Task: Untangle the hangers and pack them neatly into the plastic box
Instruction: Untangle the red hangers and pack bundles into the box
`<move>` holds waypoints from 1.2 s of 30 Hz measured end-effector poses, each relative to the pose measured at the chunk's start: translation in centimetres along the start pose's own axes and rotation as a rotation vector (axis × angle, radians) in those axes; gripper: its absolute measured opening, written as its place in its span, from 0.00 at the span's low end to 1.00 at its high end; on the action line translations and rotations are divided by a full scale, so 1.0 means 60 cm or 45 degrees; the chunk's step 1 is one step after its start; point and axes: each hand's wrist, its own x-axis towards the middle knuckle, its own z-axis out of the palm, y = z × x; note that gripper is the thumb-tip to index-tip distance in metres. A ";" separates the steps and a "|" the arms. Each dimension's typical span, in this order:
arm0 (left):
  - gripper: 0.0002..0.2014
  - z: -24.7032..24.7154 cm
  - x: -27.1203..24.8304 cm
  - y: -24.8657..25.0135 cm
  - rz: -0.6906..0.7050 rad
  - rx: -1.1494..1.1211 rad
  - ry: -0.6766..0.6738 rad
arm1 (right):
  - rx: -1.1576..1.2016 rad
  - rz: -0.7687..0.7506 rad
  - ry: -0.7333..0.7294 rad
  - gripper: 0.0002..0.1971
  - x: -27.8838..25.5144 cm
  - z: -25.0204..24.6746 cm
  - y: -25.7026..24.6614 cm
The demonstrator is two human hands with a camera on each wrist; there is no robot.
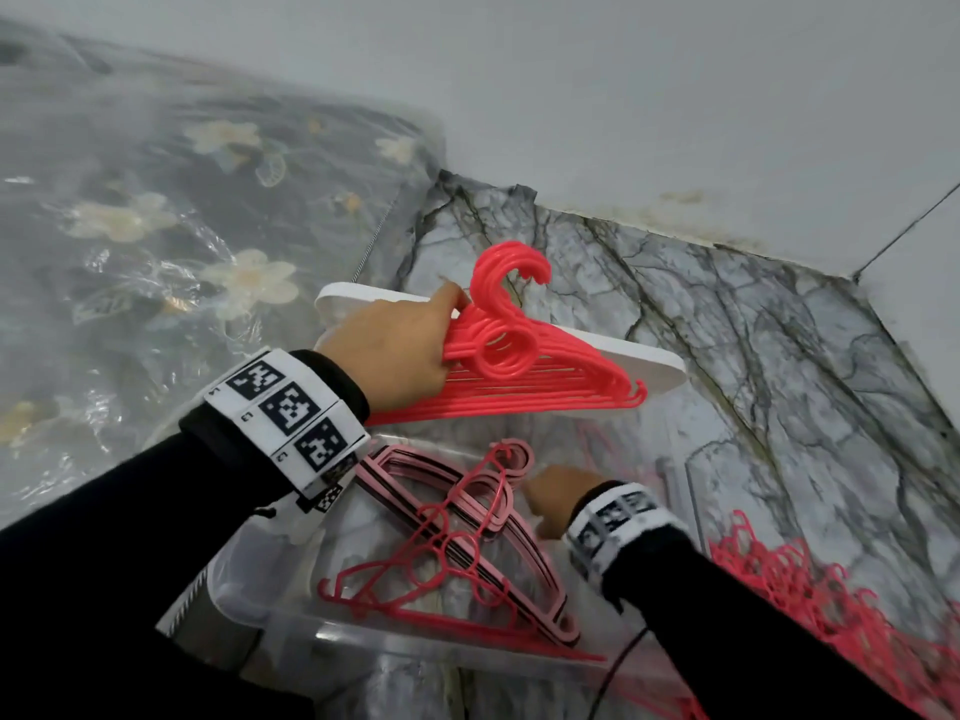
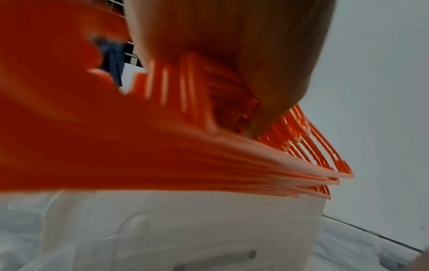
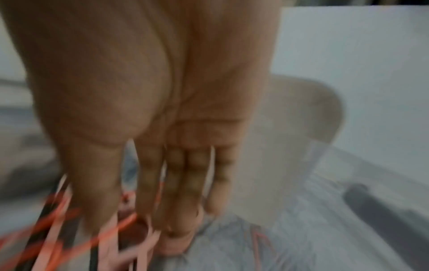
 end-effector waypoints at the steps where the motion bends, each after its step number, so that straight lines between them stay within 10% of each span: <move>1: 0.18 0.001 -0.001 0.002 -0.001 0.018 0.007 | -0.088 -0.088 0.068 0.12 0.013 0.011 -0.020; 14: 0.43 0.001 0.005 0.011 0.033 -0.426 -0.248 | -0.289 -0.392 -0.087 0.10 0.090 0.078 -0.137; 26: 0.42 -0.008 0.006 0.011 -0.027 -0.496 -0.263 | 0.422 -0.245 0.107 0.02 0.049 -0.016 -0.068; 32: 0.43 -0.016 0.002 0.018 -0.062 -0.607 -0.260 | 0.836 -0.203 -0.030 0.27 -0.024 -0.043 -0.045; 36: 0.47 -0.028 -0.002 0.022 -0.076 -0.712 -0.207 | 1.147 -0.203 -0.098 0.18 -0.069 -0.060 -0.040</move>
